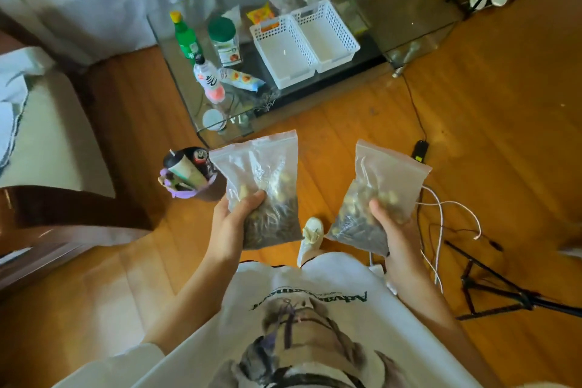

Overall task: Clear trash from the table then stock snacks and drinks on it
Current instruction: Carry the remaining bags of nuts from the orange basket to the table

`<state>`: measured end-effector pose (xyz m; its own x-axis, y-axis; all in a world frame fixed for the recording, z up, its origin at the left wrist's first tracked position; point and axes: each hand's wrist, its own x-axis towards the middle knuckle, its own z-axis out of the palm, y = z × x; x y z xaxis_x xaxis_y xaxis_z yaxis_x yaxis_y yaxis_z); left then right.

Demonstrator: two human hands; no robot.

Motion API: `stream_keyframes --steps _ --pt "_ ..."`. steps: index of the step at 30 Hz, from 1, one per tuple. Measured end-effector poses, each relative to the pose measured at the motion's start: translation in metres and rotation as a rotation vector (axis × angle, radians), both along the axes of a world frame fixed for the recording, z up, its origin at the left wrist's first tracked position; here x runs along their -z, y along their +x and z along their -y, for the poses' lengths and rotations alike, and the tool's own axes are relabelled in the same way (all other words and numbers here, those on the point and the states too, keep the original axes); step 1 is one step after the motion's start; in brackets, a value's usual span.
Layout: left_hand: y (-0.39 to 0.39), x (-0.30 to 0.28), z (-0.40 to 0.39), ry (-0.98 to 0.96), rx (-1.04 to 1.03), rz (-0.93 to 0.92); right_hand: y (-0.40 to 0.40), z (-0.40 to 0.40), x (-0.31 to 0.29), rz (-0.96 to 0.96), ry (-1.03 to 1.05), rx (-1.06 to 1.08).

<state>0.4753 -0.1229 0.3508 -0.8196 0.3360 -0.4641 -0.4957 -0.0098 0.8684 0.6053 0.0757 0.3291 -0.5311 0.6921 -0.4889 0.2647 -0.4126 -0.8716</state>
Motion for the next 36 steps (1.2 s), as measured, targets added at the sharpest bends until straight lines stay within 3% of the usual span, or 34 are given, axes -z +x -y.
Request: stream_keyframes --steps 6,14,24,31,36 --pt "-0.060 -0.009 -0.084 0.021 -0.014 -0.028 -0.075 -0.086 -0.011 -0.083 0.049 -0.098" --pt "-0.129 0.007 -0.155 -0.005 -0.055 0.019 -0.139 -0.155 -0.002 -0.040 0.017 -0.099" --pt "-0.279 0.018 -0.262 -0.006 -0.146 0.126 -0.281 -0.269 0.000 -0.032 0.078 -0.115" --pt "-0.383 0.004 -0.336 -0.016 -0.051 0.028 -0.377 -0.339 -0.004 -0.021 0.046 -0.079" --pt "-0.422 0.013 -0.383 -0.045 -0.108 0.044 -0.433 -0.376 0.013 -0.006 0.052 -0.093"
